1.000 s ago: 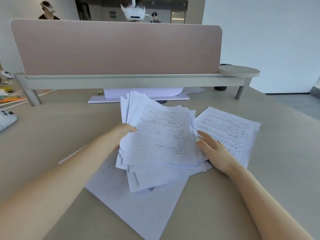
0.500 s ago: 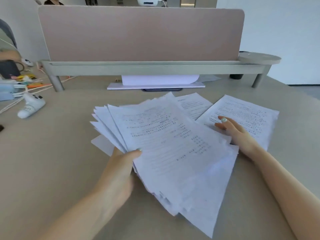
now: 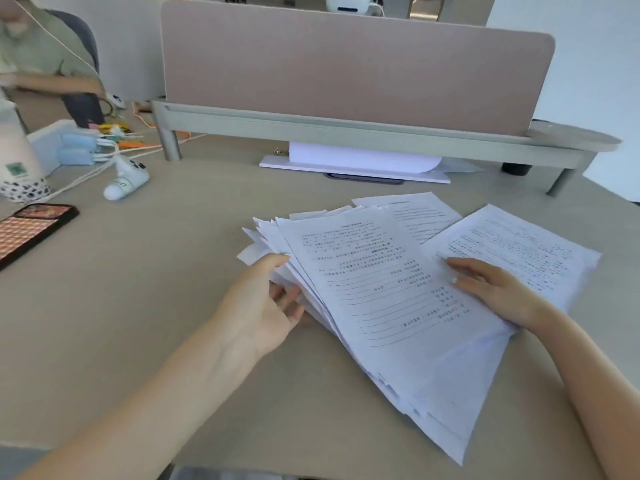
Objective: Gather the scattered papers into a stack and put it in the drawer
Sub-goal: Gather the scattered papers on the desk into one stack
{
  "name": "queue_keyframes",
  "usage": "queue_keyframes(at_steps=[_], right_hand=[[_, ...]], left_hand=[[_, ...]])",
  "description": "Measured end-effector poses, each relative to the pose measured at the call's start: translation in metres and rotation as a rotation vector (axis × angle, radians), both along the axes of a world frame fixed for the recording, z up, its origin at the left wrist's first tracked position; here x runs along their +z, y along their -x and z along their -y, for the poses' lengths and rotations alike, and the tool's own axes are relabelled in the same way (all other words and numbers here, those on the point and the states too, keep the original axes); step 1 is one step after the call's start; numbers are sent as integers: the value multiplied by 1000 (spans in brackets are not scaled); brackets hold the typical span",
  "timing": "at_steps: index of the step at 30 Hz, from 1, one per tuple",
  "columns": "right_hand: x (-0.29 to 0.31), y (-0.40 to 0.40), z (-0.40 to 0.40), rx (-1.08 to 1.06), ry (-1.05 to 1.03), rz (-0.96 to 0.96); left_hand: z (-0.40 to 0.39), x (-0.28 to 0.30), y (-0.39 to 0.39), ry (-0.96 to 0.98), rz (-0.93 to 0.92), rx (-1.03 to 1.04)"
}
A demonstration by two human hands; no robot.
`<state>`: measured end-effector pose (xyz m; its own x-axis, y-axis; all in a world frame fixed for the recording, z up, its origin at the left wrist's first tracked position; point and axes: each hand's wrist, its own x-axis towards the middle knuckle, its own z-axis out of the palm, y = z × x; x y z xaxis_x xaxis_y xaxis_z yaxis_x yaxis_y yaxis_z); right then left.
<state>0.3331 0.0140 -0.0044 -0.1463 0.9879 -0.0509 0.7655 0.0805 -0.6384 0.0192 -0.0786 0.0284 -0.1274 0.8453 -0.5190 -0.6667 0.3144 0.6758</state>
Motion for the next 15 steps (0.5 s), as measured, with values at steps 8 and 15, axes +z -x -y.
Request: queue_keyframes(at_steps=[8,15], right_hand=[[-1,8,4,28,-12,54],[3,14,16,-91,-100,-51]], left_hand=[[-30,-18,-13,-219,-489,-282],[-45,-29,-26,-91,-469,-268]])
